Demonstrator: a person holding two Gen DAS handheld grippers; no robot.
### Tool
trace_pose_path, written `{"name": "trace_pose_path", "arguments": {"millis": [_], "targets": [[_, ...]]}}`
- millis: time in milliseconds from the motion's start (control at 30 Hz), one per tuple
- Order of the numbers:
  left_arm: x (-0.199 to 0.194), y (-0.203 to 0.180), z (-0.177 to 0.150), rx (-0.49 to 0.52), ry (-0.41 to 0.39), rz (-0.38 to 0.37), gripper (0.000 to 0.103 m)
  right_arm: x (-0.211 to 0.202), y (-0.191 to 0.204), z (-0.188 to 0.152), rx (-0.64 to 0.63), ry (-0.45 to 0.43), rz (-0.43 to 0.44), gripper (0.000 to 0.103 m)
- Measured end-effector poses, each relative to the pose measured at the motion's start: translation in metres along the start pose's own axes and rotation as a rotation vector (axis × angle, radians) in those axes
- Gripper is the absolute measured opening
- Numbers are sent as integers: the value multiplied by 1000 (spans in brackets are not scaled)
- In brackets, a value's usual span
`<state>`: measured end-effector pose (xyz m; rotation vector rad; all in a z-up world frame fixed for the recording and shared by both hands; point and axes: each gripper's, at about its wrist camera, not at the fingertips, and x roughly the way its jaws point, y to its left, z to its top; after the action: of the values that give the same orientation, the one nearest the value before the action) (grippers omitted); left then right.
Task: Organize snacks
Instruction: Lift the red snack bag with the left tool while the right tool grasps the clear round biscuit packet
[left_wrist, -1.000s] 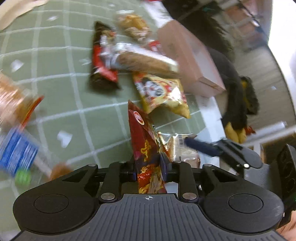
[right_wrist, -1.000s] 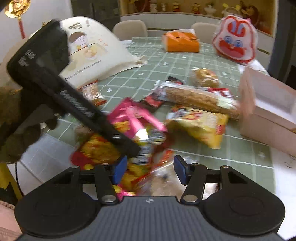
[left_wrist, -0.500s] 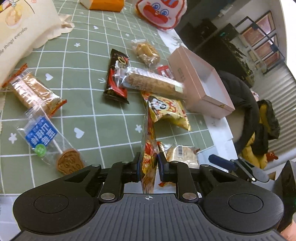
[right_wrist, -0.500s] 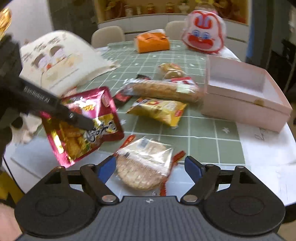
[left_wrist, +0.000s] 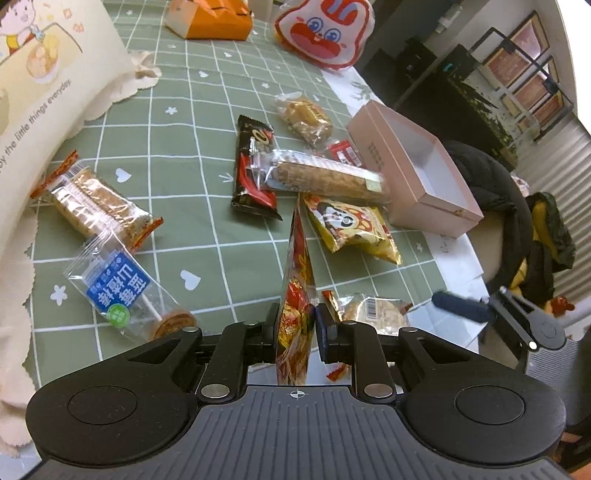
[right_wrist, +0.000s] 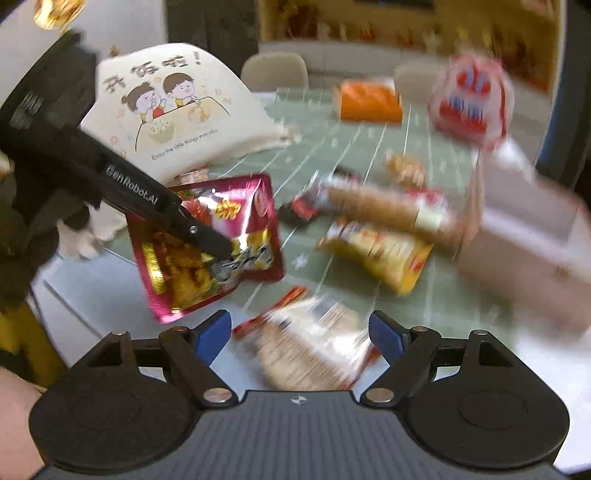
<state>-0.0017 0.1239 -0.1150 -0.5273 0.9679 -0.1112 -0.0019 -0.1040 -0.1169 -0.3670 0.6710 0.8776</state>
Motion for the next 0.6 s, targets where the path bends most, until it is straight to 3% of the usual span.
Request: {"name": "trace_pose_path", "arguments": {"millis": [133, 233, 300, 367, 533, 600], "targets": [[2, 13, 5, -17, 25, -48, 23, 20, 8, 4, -202, 50, -3, 82], [3, 17, 5, -13, 51, -62, 23, 38, 7, 7, -254, 128, 23, 83], [4, 18, 5, -13, 59, -69, 23, 45, 1, 11, -262, 141, 53, 91], [6, 20, 6, -27, 69, -79, 23, 53, -9, 18, -210, 186, 88, 93], [10, 21, 8, -19, 93, -94, 23, 66, -32, 23, 63, 293, 150, 93], [11, 19, 7, -4, 99, -91, 23, 62, -26, 20, 55, 290, 131, 93]]}}
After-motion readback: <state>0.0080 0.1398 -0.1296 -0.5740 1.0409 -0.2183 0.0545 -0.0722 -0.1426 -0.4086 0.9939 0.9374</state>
